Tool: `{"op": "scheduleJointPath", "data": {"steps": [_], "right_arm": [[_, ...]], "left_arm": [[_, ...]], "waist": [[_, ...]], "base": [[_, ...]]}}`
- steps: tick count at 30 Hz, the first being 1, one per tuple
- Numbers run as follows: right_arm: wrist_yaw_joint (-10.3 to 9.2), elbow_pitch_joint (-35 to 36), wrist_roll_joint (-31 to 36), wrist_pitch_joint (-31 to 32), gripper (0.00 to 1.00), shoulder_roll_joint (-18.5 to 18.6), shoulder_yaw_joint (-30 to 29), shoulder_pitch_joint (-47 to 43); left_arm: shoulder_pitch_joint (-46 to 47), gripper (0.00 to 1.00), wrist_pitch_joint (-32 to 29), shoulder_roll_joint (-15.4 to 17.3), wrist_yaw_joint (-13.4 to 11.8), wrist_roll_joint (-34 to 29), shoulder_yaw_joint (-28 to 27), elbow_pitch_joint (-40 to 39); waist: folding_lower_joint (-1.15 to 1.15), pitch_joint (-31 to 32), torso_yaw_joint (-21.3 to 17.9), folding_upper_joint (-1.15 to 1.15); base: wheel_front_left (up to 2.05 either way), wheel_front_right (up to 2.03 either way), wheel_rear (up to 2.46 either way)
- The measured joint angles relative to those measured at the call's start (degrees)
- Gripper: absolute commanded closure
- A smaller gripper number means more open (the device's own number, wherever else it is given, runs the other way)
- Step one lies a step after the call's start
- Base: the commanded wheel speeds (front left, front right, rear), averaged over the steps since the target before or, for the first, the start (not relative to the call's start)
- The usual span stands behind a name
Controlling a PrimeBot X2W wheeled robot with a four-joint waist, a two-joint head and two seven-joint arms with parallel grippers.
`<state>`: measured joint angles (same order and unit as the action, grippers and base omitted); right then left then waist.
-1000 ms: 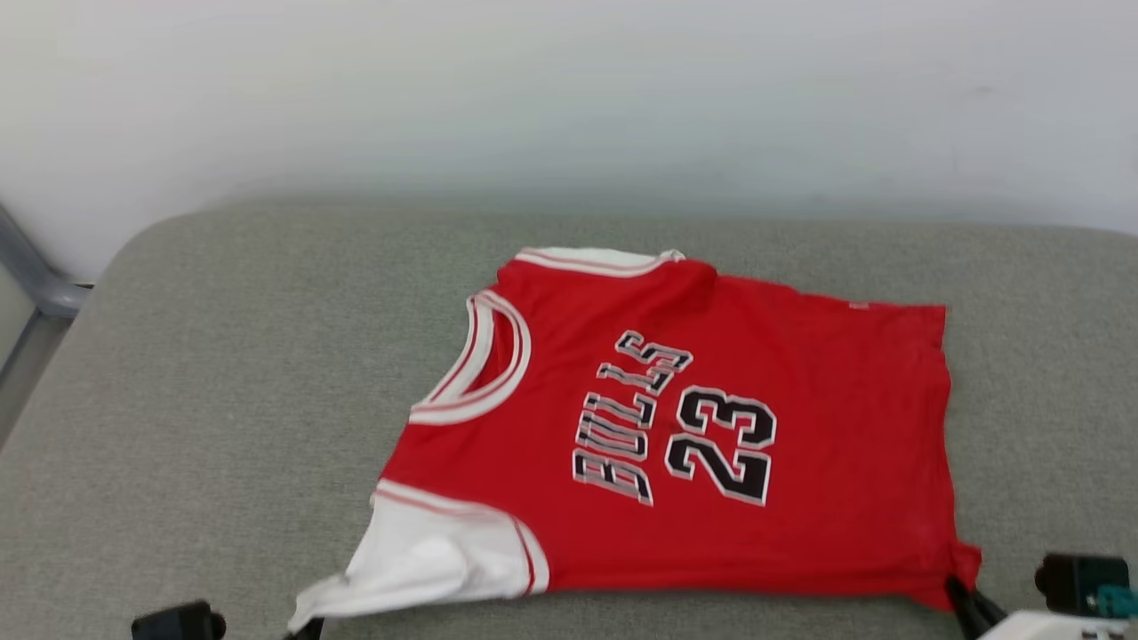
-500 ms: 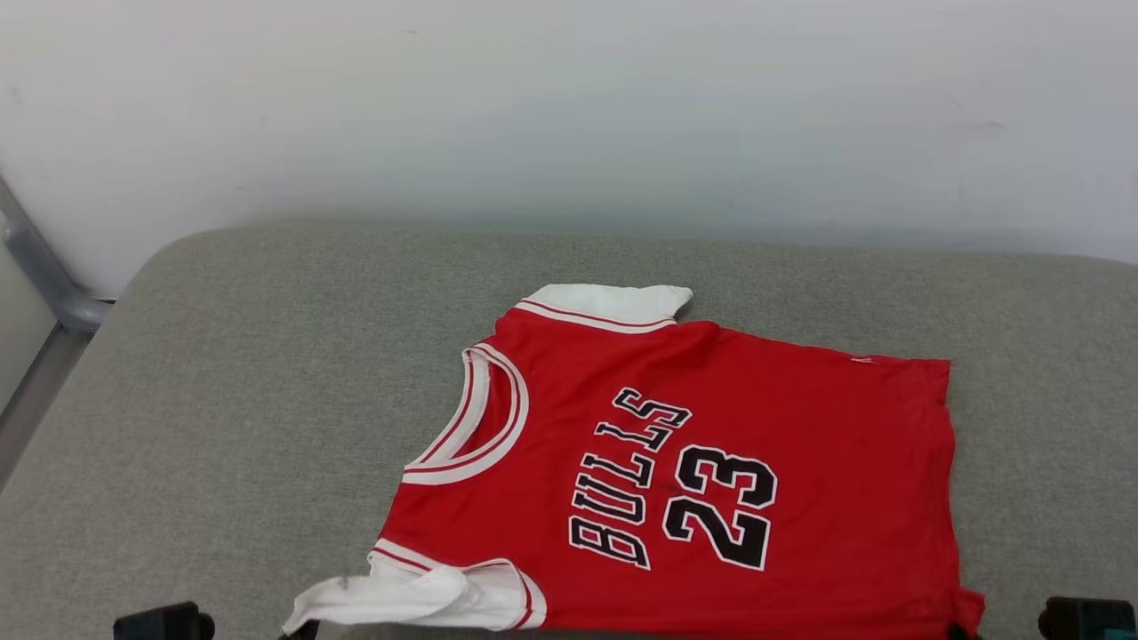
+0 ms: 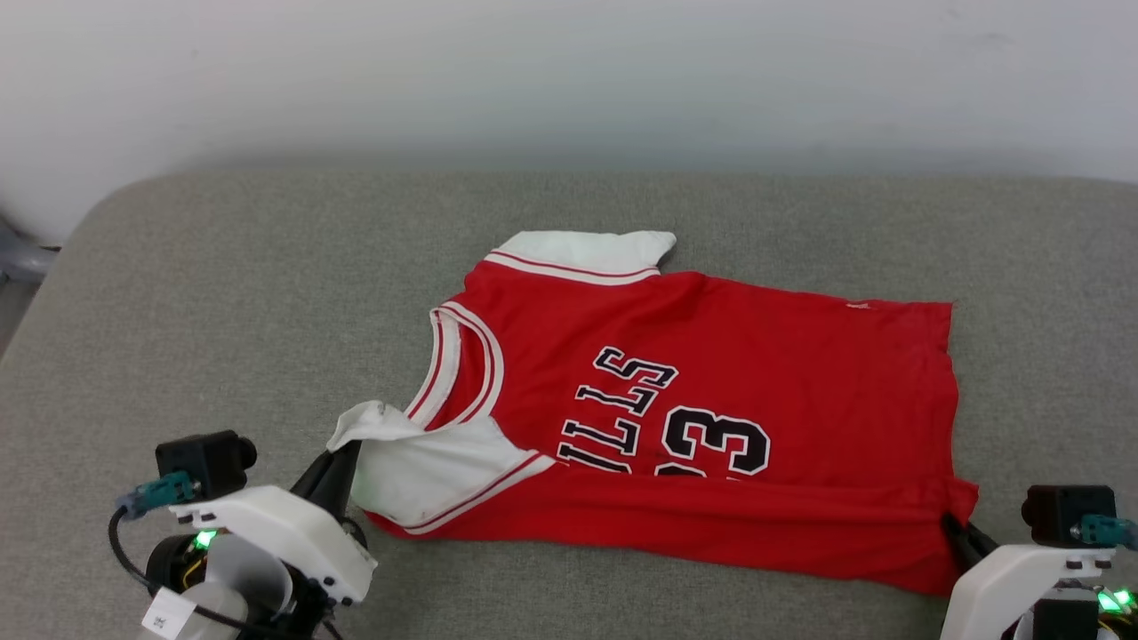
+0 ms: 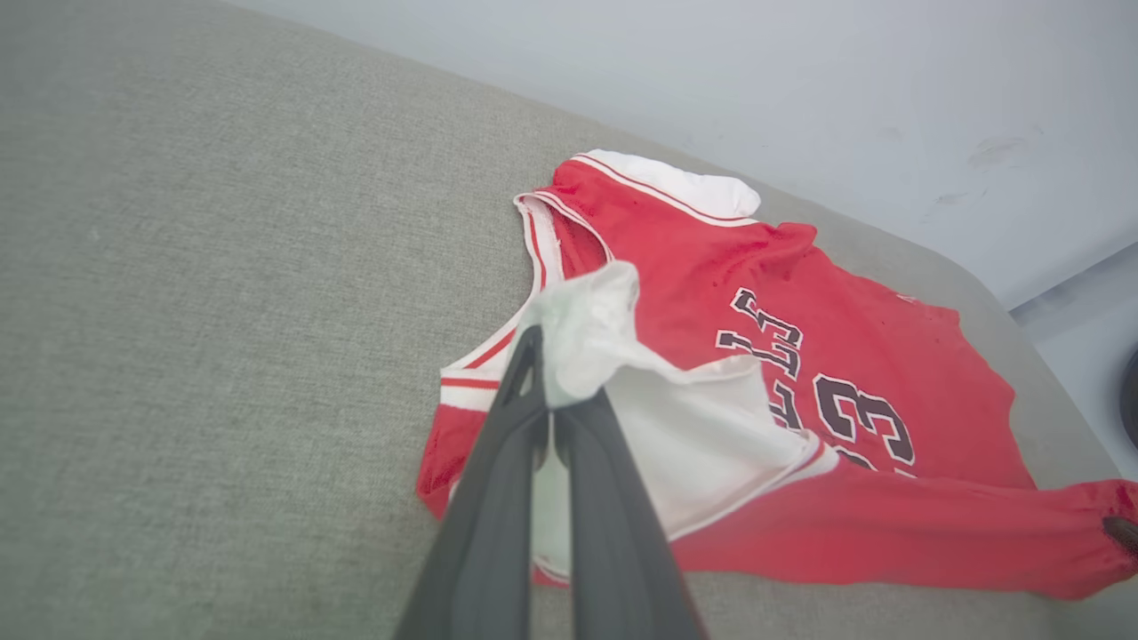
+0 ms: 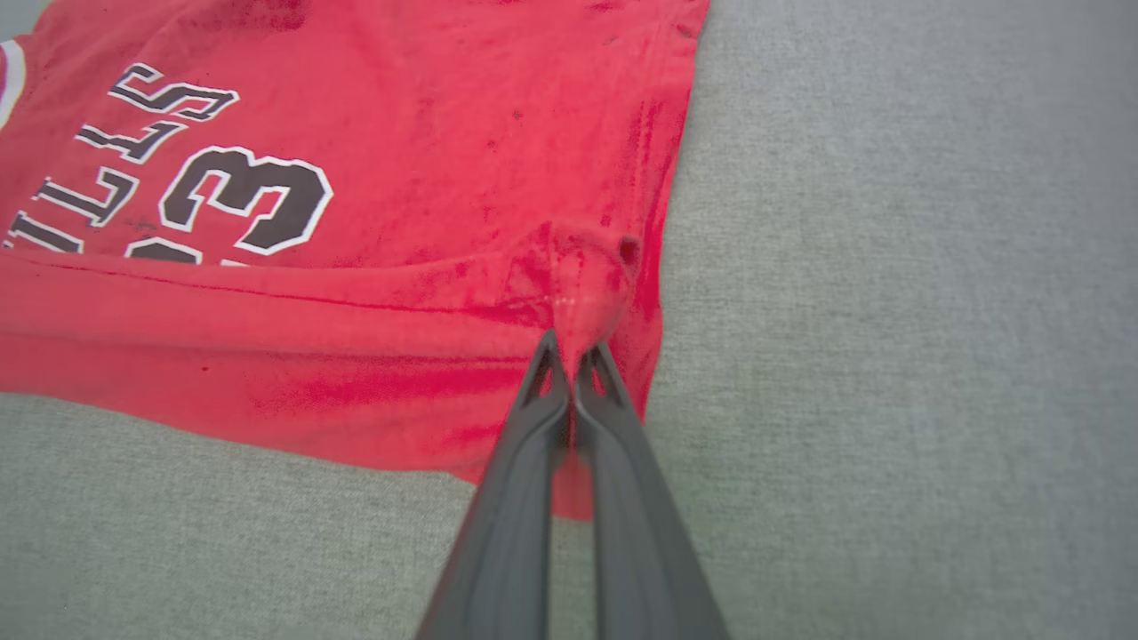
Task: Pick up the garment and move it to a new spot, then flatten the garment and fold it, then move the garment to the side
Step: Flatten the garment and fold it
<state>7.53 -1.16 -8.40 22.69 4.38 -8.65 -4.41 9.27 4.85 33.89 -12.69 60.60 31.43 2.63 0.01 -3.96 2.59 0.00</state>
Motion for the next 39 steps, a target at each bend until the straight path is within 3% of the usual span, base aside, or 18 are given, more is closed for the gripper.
{"op": "scheduleJointPath", "data": {"steps": [9, 15, 16, 17, 18, 19, 20, 26, 31, 34, 39], "right_arm": [[0.00, -4.3, 1.6, -0.8, 1.00, 0.6, 0.9, 7.1], [0.00, -6.7, 2.7, -2.4, 1.00, 0.7, 1.3, 9.3], [0.01, -7.0, 2.9, -2.6, 0.85, 0.7, 1.4, 9.4], [0.01, -7.2, 3.0, -3.0, 0.60, 0.7, 1.5, 9.5], [0.01, -7.5, 3.0, -3.6, 0.00, 0.7, 1.5, 9.6], [0.01, -7.6, 3.2, -4.4, 0.00, 0.7, 1.6, 9.7], [0.00, -7.7, 3.4, -5.5, 0.00, 0.6, 1.9, 9.7], [0.00, -6.3, 2.8, -17.2, 0.00, -0.2, 2.1, 9.8], [0.00, -5.7, 2.8, -22.0, 0.00, -0.8, 2.3, 9.7], [-0.01, -4.8, 2.9, -22.4, 0.00, -1.0, 2.4, 9.0], [-0.01, -2.5, 3.2, -21.5, 0.00, -1.3, 2.3, 7.1]], "left_arm": [[11.6, 1.00, 0.6, -5.1, 6.1, -1.4, 1.6, 11.5], [15.7, 1.00, -2.1, -7.5, 9.6, -0.6, 3.4, 19.4], [16.1, 1.00, -2.5, -7.9, 10.1, -0.4, 3.5, 20.7], [16.6, 0.87, -2.8, -8.1, 10.8, -0.2, 3.7, 21.6], [17.0, 0.62, -3.1, -8.3, 11.3, 0.0, 3.8, 22.6], [17.5, 0.23, -3.1, -8.6, 11.7, 0.1, 3.9, 23.5], [17.7, 0.00, -3.0, -8.9, 12.1, 0.1, 3.9, 24.1], [18.3, 0.00, -1.3, -8.9, 12.8, -0.4, 3.9, 26.4], [17.9, 0.00, -1.8, -6.9, 12.2, -0.4, 3.5, 25.4], [17.1, 0.00, -4.8, -4.7, 11.6, 0.2, 3.5, 23.3], [15.0, 0.00, -15.3, 0.2, 10.3, 3.6, 4.3, 18.6]], "waist": [[0.00, -7.6, -0.8, 0.00], [0.01, -10.6, -1.5, 0.00], [0.01, -10.8, -1.6, 0.00], [0.00, -10.9, -1.7, 0.00], [0.00, -10.9, -1.8, 0.00], [0.00, -10.9, -1.8, 0.00], [0.00, -10.8, -1.8, 0.00], [-0.01, -9.2, -1.9, 0.00], [-0.01, -7.0, -1.9, 0.00], [-0.01, -5.6, -1.8, 0.00], [-0.02, -3.8, -1.5, 0.00]], "base": [[0.00, 0.00, 0.00], [0.00, 0.00, 0.00], [0.00, 0.00, 0.00], [0.00, 0.00, 0.00], [0.00, 0.00, 0.00], [0.00, 0.00, 0.00], [0.00, 0.00, 0.00], [0.00, 0.00, 0.00], [0.00, 0.00, 0.00], [0.00, 0.00, 0.00], [0.00, 0.00, 0.00]]}}
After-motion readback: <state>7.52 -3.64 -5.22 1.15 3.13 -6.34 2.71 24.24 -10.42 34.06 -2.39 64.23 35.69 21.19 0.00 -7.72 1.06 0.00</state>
